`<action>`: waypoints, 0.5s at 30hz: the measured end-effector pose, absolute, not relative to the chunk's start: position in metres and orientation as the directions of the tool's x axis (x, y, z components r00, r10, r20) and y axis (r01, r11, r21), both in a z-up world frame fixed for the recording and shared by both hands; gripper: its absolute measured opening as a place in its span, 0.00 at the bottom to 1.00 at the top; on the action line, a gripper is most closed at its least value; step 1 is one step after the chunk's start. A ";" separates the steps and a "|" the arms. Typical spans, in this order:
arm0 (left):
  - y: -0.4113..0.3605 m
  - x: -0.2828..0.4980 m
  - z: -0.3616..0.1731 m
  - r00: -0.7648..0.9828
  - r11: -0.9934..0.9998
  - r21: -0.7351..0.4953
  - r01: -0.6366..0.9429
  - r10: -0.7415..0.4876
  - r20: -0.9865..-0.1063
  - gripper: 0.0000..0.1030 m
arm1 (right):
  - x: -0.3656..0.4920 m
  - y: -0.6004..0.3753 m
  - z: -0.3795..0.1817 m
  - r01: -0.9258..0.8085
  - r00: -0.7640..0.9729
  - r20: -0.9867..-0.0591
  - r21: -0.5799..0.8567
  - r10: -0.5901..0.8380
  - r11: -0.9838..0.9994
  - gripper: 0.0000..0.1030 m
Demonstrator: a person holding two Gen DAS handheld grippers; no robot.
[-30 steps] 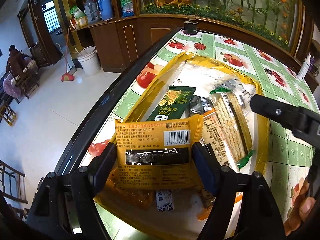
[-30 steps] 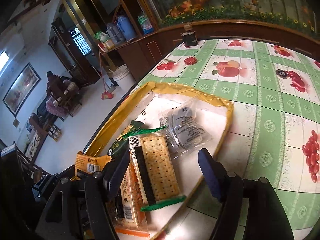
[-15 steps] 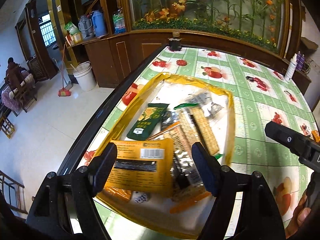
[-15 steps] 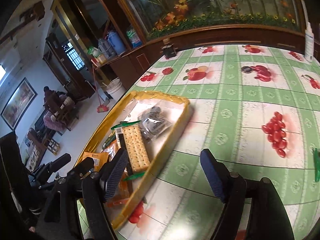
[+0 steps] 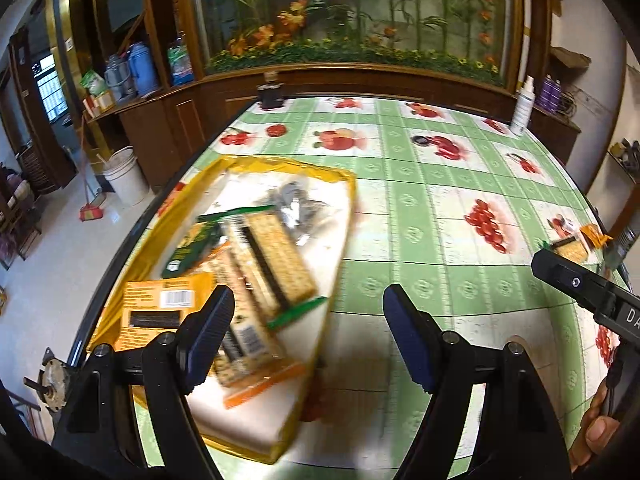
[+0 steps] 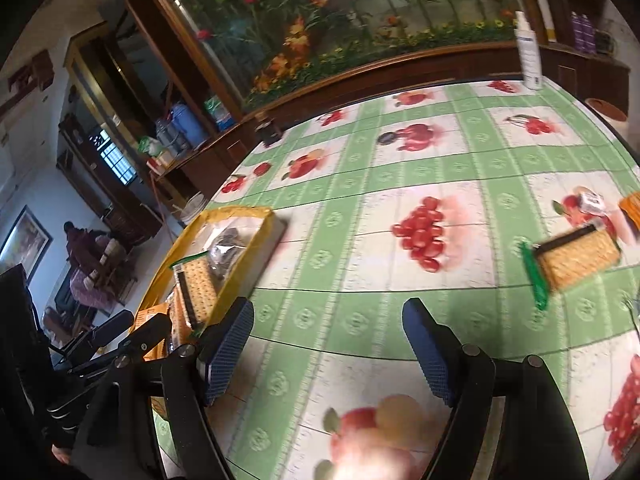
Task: Organize snacks
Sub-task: 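Reach left tool toward another green-edged cracker pack while right tool reaches toward silver foil bag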
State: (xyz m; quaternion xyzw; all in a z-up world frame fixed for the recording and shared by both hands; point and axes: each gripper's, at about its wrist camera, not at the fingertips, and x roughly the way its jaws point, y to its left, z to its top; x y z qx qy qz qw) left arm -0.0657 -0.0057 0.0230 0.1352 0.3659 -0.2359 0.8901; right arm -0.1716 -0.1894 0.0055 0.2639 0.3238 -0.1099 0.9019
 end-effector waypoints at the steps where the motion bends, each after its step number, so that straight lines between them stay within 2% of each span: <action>1: -0.012 -0.069 0.022 0.615 0.845 0.065 0.530 -0.331 -0.716 0.75 | -0.179 -0.193 0.005 0.380 0.766 -0.641 0.404 -0.038 0.832 0.76; 11: -0.083 -0.111 0.015 0.529 0.732 0.066 0.678 -0.423 -0.736 0.75 | -0.272 -0.250 -0.006 0.524 0.746 -0.640 0.395 -0.183 0.755 0.77; 15: -0.115 -0.131 0.013 0.460 0.645 0.056 0.762 -0.478 -0.748 0.74 | -0.307 -0.274 -0.009 0.576 0.722 -0.649 0.369 -0.241 0.729 0.80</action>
